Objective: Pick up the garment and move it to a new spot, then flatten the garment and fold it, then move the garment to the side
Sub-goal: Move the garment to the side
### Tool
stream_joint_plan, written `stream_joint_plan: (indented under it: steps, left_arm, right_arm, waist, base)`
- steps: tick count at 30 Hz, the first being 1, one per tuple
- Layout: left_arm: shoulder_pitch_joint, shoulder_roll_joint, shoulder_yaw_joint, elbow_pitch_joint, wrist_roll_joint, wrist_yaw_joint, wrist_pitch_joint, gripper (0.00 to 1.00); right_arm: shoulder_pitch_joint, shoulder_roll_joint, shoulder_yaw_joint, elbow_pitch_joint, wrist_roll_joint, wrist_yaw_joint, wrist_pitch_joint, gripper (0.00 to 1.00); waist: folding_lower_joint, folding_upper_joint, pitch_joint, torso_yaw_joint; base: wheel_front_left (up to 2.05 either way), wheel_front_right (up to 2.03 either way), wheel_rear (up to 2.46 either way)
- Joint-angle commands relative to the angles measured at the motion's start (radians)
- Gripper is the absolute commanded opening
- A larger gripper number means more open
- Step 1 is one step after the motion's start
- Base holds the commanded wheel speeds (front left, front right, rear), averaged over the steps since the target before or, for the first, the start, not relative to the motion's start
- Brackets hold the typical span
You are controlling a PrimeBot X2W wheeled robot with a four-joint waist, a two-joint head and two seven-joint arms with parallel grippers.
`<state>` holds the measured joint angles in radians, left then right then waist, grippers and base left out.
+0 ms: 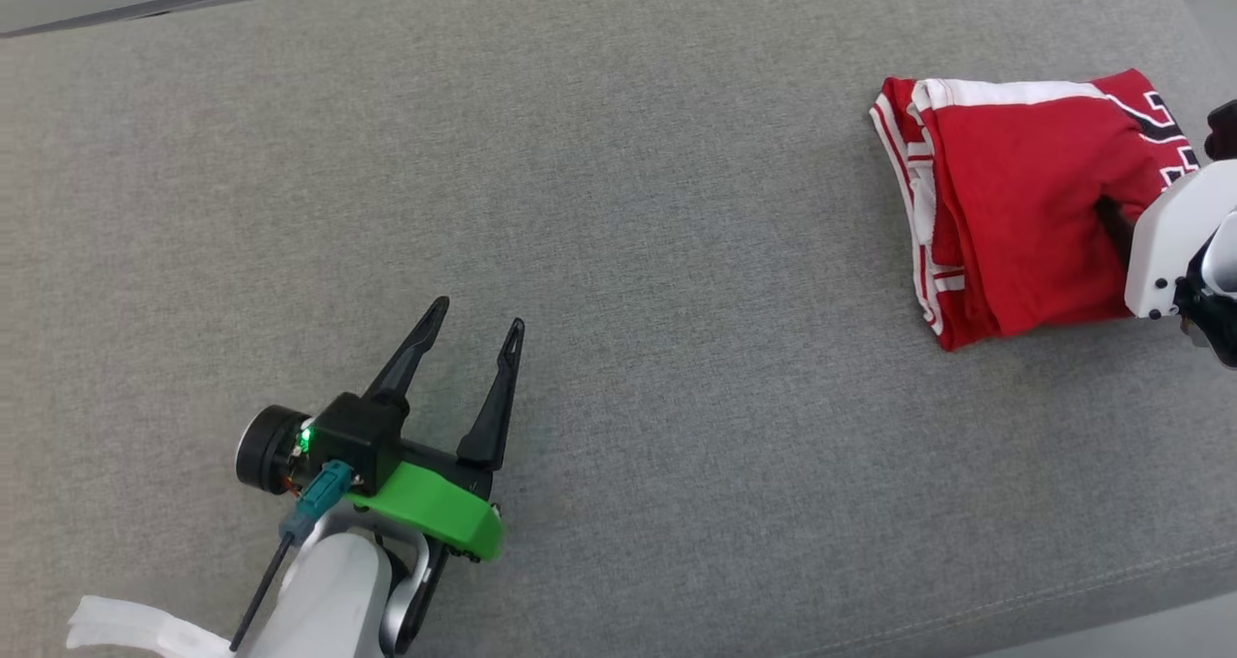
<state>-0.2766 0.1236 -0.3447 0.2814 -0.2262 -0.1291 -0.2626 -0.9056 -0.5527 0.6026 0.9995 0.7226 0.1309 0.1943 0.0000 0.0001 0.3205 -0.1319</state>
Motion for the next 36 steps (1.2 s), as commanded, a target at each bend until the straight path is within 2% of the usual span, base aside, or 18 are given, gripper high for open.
stream_joint_plan:
  steps: [1,4,9,13,15,18,22,29,36]
  left_arm:
    - [0.001,0.001,0.006,0.002,0.001,-0.002,-0.003,1.0]
    - [0.02,-0.003,0.016,0.001,-0.004,-0.002,-0.003,1.0]
    - [0.059,-0.004,0.054,-0.01,-0.011,0.008,-0.003,1.0]
    - [0.094,0.009,0.109,-0.026,-0.013,0.039,-0.003,1.0]
    - [0.124,0.009,0.159,-0.053,-0.03,0.059,-0.003,1.0]
    - [0.148,0.013,0.201,-0.083,-0.039,0.068,-0.003,1.0]
    - [0.189,0.001,0.242,-0.106,-0.073,0.055,-0.003,1.0]
    - [0.241,-0.004,0.293,-0.105,-0.057,0.079,-0.001,1.0]
    - [0.246,-0.024,0.317,-0.083,-0.033,0.067,-0.001,1.0]
  right_arm:
    - [0.005,0.003,-0.001,0.014,-0.005,0.0,-0.012,1.0]
    - [0.0,-0.007,0.003,0.031,-0.009,0.0,-0.031,1.0]
    - [0.004,-0.014,-0.006,-0.012,0.02,0.0,-0.078,1.0]
    - [0.032,-0.01,-0.023,-0.115,0.057,-0.001,-0.131,1.0]
    - [0.072,-0.01,-0.026,-0.214,0.069,0.0,-0.172,1.0]
    - [0.124,-0.011,-0.037,-0.299,0.069,0.0,-0.209,1.0]
    - [0.231,0.002,-0.093,-0.393,0.04,0.0,-0.292,1.0]
    - [0.45,0.083,-0.221,-0.522,-0.055,0.0,-0.406,1.0]
    - [0.622,0.175,-0.347,-0.573,-0.183,0.0,-0.454,1.0]
  waist:
    - [0.0,-0.0001,-0.022,0.023]
    - [0.0,-0.0001,-0.057,0.033]
    - [0.0,-0.0001,-0.138,0.05]
    - [0.0,-0.0001,-0.195,0.063]
    - [0.0,-0.0001,-0.235,0.071]
    - [0.0,-0.0001,-0.268,0.08]
    - [0.0,-0.0001,-0.322,0.099]
    - [0.0,-0.0001,-0.348,0.118]
    - [0.0,-0.0001,-0.348,0.139]
  base:
    - [0.0,0.0,0.0]
    - [0.0,0.0,0.0]
    - [0.0,0.0,0.0]
    - [0.0,0.0,0.0]
    - [0.0,0.0,0.0]
    - [0.0,0.0,0.0]
    - [0.0,0.0,0.0]
    - [0.0,0.0,0.0]
    - [0.0,0.0,0.0]
